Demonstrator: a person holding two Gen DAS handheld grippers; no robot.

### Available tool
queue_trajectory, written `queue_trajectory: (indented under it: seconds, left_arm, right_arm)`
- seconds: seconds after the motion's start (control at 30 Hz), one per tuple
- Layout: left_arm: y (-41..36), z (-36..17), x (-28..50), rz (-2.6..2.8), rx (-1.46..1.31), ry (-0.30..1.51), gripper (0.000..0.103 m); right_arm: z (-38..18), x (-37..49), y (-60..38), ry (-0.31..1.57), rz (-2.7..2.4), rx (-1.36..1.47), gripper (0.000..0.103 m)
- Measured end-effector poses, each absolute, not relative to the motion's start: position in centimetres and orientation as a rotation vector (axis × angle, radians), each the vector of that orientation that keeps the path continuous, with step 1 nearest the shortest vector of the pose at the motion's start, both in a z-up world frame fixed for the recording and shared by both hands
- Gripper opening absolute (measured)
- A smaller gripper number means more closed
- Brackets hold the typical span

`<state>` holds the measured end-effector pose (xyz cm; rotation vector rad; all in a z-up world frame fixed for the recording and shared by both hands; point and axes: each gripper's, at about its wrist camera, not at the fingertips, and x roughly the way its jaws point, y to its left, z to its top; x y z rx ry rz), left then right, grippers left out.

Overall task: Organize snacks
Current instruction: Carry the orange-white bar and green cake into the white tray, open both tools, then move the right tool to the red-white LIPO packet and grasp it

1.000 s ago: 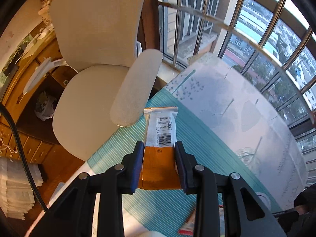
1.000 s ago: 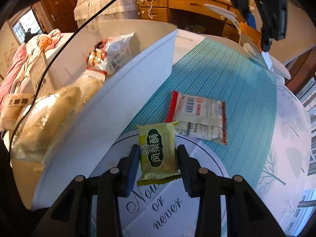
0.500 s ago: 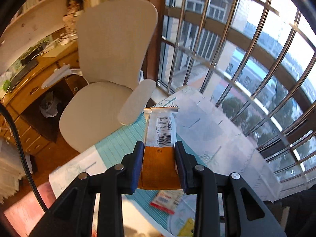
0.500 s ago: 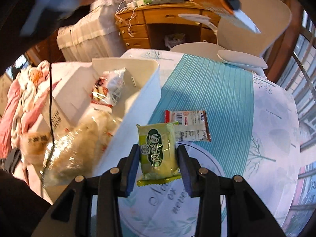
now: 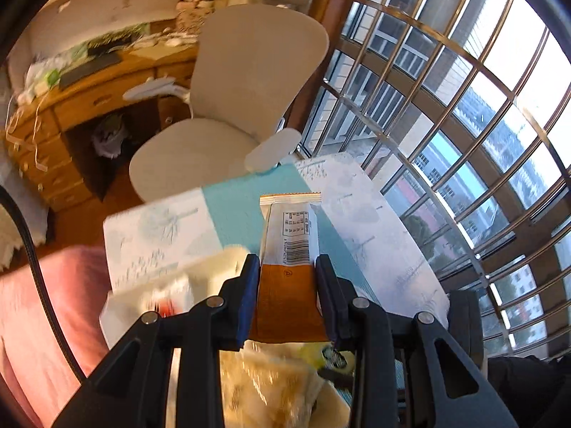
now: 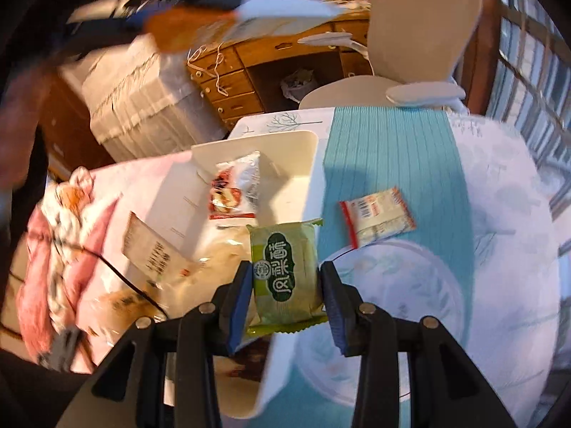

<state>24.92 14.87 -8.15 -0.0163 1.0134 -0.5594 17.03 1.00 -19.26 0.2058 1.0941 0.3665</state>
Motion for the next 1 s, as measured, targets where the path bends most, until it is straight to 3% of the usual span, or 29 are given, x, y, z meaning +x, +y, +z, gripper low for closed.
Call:
queue_trajectory:
  seconds: [0.5, 0.53, 0.57, 0.63, 0.8, 1.0]
  left_arm:
    - [25.3, -13.8, 17.6, -0.44, -0.252, 1.13, 0.032]
    - [25.6, -14.6, 17.3, -0.419, -0.249, 1.158, 0.039]
    - [25.8, -15.2, 17.1, -0.401, -0.249, 1.179, 0.055]
    - [26.0, -16.3, 16.6, -0.367, -0.268, 1.218, 0.071]
    - [25.5, -17.1, 15.9, -0.343, -0.275, 1.238, 0.08]
    - [24.2, -17.4, 15.7, -0.313, -0.29, 1.221, 0.08]
  right_arm:
    - [-19.2, 16.5, 3.4, 1.128, 0.303, 0.389, 0.04]
    - [-19.2, 16.6, 3.4, 1.129, 0.299, 0.388, 0.041]
    - [-19.3, 16.8, 3.5, 1.136, 0.29, 0.385, 0.047]
    - [-19.6, 16.9, 3.3, 1.153, 0.269, 0.401, 0.053]
    - [-20.5, 17.3, 1.8, 1.193, 0.216, 0.51, 0.054]
    - [-21.5, 17.9, -0.6, 1.249, 0.091, 0.643, 0.054]
